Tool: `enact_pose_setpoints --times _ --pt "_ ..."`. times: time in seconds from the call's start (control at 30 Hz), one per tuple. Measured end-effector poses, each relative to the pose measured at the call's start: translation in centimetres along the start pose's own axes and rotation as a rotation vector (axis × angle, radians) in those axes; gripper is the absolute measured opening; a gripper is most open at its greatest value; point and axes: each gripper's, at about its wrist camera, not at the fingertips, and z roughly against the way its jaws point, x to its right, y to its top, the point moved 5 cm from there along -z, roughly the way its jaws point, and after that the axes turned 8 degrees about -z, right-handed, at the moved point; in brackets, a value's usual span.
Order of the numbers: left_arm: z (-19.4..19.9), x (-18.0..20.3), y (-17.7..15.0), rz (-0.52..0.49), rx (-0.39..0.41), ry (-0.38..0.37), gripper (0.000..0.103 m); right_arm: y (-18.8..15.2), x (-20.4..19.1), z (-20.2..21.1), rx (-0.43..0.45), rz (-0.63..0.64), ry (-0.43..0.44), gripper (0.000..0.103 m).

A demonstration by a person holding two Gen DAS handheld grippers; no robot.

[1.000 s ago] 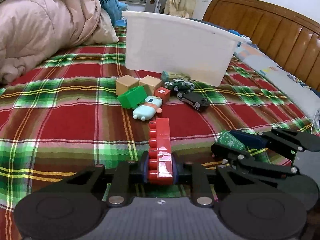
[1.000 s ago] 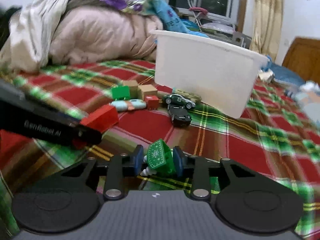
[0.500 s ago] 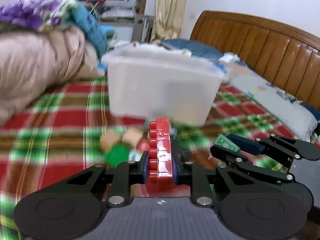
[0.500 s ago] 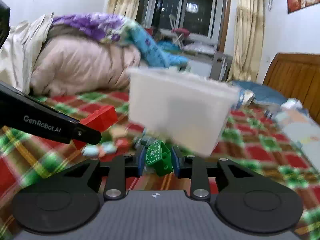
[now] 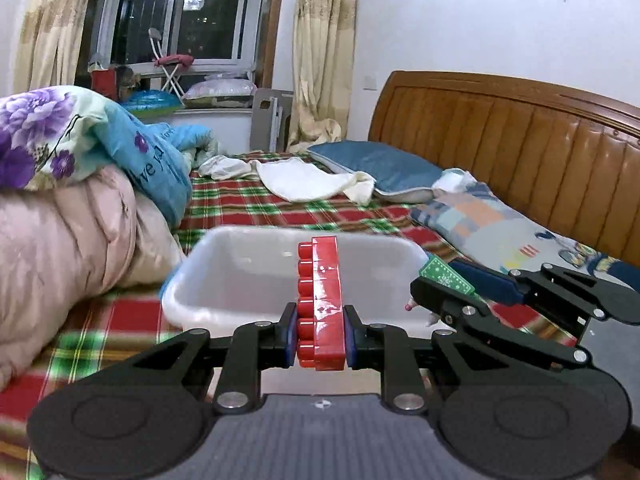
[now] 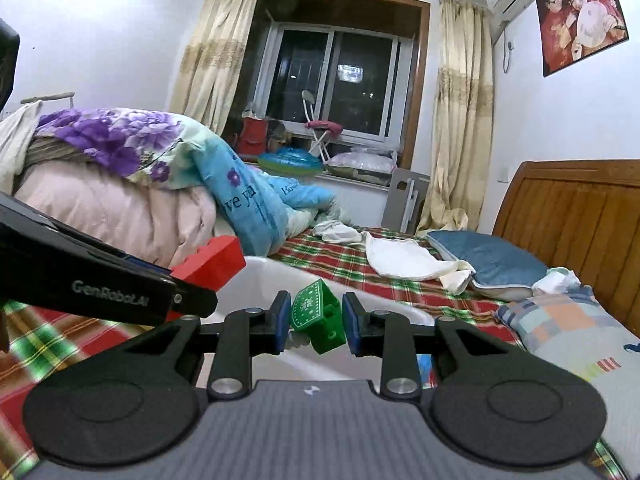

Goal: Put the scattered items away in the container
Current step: 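Carry the red brick and green toy over the bin and release both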

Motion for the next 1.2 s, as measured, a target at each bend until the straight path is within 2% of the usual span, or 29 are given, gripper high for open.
enact_pose_setpoints --times 0.1,0.3,0.63,0.67,0.77,0.83,0.87,0.93,1.17,1.2 --pt "-1.8 -0.9 0.7 0.011 -0.012 0.019 0.025 0.2 0.5 -1.7 -0.02 -0.014 -0.011 0.031" --pt "-5.5 -1.6 0.9 -0.008 -0.065 0.044 0.025 -0.2 1.7 -5.8 -0.159 -0.123 -0.002 0.031" --pt "-8.5 -1.6 -0.5 -0.003 -0.143 0.037 0.025 -1.8 2.2 -8.5 -0.311 -0.141 -0.022 0.033" --pt "-8.5 -1.7 -0.6 0.001 -0.145 0.041 0.025 -1.9 2.2 -8.7 -0.321 -0.143 -0.027 0.038" --pt "-7.9 -2.4 -0.5 0.027 -0.147 0.06 0.036 -1.6 2.3 -8.2 -0.313 -0.143 -0.043 0.051" --pt "-7.4 -3.0 -0.3 0.037 -0.144 0.08 0.047 -1.3 2.4 -7.7 -0.3 -0.138 -0.057 0.058" --pt "-6.9 -3.2 -0.2 0.04 -0.138 0.085 0.049 -1.0 2.4 -7.6 -0.296 -0.139 -0.056 0.062" --pt "-6.1 -3.4 -0.1 0.044 -0.129 0.091 0.055 -0.5 2.3 -7.0 -0.284 -0.137 -0.049 0.064" --pt "-1.7 -3.4 -0.9 0.033 -0.106 0.097 0.056 0.3 0.7 -4.0 -0.265 -0.11 -0.02 0.072" --pt "-0.9 -3.3 -1.4 0.024 -0.104 0.096 0.06 0.0 0.5 -3.2 -0.266 -0.109 -0.006 0.074"
